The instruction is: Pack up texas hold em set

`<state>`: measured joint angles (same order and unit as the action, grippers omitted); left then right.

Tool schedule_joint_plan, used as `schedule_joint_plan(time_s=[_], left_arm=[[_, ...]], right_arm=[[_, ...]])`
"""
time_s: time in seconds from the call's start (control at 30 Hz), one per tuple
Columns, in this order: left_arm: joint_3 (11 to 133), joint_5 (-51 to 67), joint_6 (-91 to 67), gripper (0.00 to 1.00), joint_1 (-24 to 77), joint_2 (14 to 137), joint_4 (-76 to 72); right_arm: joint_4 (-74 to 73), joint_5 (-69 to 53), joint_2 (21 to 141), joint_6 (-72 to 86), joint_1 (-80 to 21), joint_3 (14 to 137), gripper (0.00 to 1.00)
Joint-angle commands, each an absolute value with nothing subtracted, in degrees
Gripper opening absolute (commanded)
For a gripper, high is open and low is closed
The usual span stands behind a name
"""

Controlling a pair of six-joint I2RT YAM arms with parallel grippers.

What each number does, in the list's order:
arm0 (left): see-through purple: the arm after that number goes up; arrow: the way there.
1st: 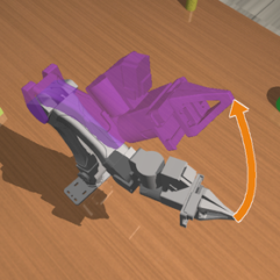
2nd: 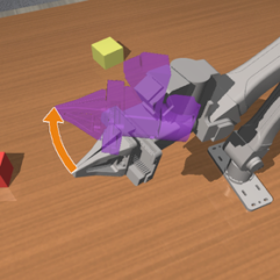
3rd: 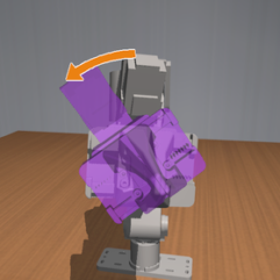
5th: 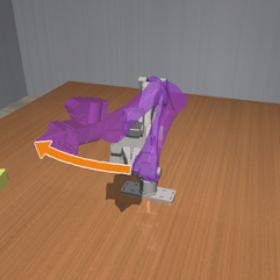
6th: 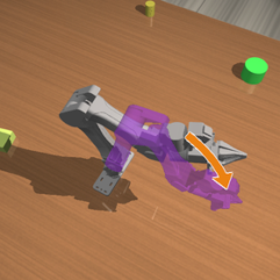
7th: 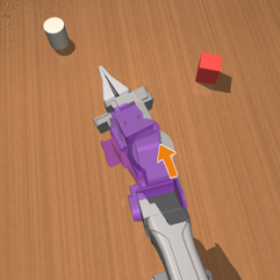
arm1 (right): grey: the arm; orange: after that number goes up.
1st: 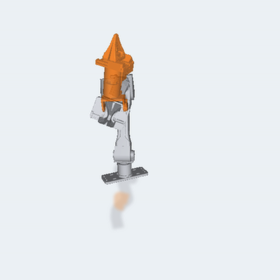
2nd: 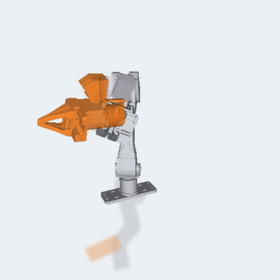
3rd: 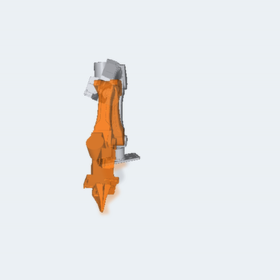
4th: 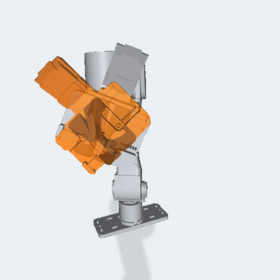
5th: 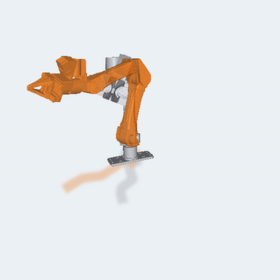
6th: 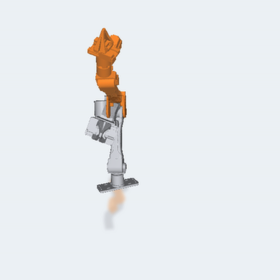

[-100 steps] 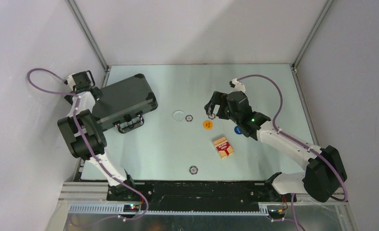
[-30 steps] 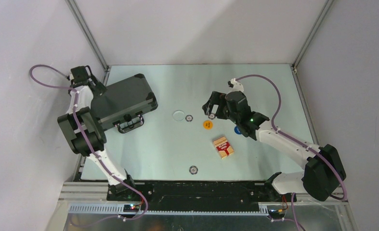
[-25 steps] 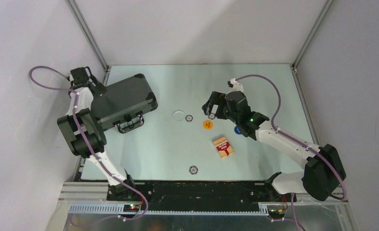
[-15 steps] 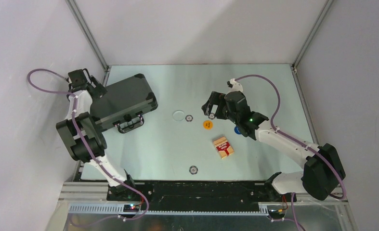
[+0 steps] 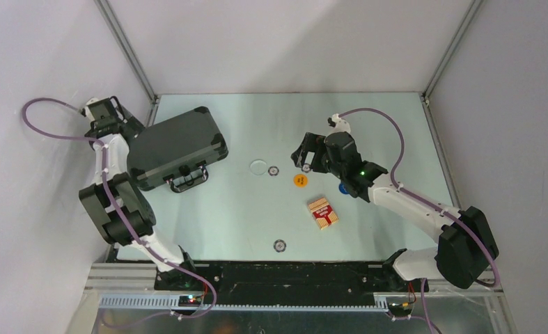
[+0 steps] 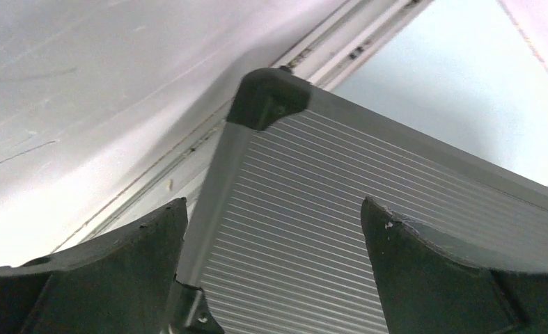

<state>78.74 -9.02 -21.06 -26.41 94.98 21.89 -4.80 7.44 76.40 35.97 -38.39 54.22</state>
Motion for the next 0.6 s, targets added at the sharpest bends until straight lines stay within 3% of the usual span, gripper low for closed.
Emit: schedule_joint_plan(time_s=[0.0, 0.37, 0.57], left_arm=[[77.61, -13.68, -20.42, 1.00, -27.31, 97.81, 22.67], [76.81, -5.29, -13.39, 0.99, -27.40, 105.92, 22.63], [78.18, 6.91, -12.66, 0.95, -27.58, 109.45, 22.97]], right_arm=[[-2.16, 6.78, 76.85, 35.75, -38.12, 54.36, 0.99], [-1.24, 6.23, 76.71, 35.33, -37.97, 54.39, 1.00], [-1.05, 6.06, 76.68, 35.41, -37.87, 54.40, 0.99]])
